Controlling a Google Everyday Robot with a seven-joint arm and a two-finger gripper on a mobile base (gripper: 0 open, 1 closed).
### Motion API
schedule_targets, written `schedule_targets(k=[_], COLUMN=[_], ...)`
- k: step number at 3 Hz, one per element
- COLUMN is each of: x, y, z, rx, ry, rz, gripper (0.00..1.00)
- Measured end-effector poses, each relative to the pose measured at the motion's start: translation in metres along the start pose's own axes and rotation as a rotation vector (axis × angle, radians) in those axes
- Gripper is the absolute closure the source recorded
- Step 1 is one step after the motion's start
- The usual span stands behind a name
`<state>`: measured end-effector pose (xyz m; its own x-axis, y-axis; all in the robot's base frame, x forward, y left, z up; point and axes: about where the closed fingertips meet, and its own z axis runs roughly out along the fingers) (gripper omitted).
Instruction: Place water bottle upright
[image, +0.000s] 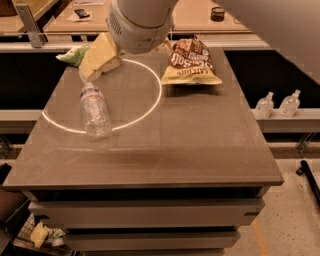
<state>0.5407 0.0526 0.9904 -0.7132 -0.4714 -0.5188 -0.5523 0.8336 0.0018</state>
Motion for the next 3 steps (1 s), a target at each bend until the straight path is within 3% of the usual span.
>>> schedule_targets(k=[1,3], x=[-0.01,-0.033], y=[0.009,0.024], z=[0.026,0.076], rx=[0.029,0.082], ry=[0.054,0.167], rz=[0.051,0.08], gripper=[0.0,0.0])
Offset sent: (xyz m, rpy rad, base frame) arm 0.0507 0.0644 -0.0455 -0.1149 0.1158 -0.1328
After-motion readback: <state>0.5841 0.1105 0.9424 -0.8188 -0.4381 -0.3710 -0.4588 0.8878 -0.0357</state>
